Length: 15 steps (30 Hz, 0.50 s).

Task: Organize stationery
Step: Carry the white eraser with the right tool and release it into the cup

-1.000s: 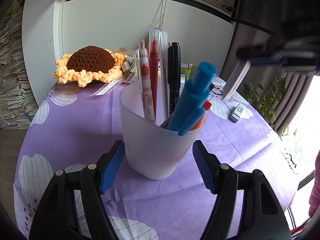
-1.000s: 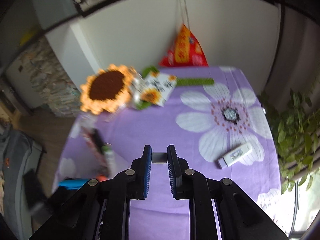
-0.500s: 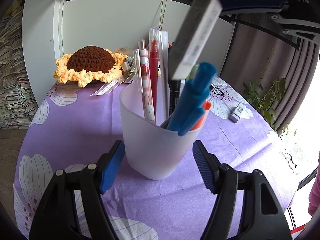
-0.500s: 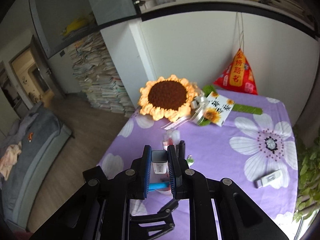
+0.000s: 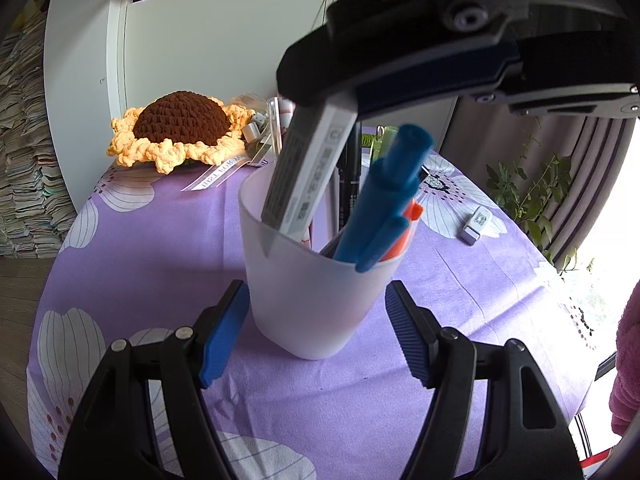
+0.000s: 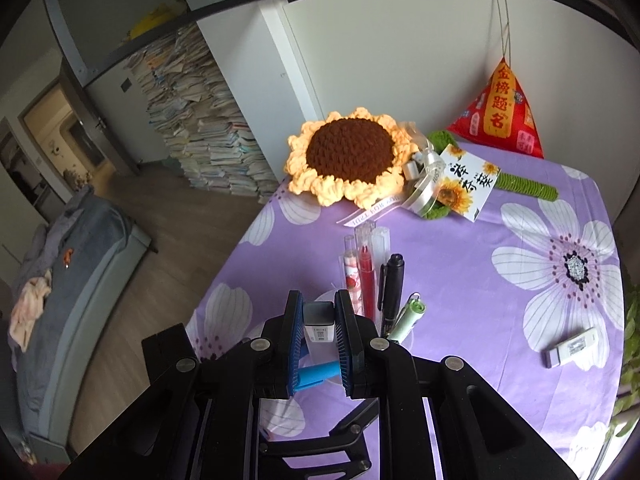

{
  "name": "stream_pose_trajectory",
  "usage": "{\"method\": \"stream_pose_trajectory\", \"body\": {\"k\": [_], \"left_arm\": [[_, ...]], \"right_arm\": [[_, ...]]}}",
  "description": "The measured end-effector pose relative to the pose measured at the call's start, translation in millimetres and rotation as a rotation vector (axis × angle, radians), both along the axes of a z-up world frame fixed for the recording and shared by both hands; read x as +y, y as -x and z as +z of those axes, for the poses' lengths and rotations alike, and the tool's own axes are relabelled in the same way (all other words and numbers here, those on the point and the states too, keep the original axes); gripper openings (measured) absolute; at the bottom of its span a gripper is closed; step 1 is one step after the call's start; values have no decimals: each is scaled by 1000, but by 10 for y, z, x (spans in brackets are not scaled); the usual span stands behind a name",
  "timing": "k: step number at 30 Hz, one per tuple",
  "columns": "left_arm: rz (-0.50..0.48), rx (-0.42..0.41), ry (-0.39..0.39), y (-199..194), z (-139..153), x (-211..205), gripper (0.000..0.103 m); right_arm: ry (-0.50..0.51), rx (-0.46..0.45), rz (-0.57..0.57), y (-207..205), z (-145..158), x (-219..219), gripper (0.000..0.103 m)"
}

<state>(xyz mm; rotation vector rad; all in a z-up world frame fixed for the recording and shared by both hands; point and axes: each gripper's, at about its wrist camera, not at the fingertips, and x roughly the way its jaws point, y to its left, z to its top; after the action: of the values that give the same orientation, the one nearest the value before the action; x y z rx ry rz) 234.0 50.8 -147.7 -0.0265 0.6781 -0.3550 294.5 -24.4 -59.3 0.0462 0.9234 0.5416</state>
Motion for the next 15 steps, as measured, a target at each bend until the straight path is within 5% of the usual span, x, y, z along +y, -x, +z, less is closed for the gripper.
{"method": "stream_pose_trajectory", "body": {"k": [15], "left_arm": [[0,4,-1,3,-7,-8,69]], "right_arm": [[-27,50,-6,-48,-100,-56,17]]}}
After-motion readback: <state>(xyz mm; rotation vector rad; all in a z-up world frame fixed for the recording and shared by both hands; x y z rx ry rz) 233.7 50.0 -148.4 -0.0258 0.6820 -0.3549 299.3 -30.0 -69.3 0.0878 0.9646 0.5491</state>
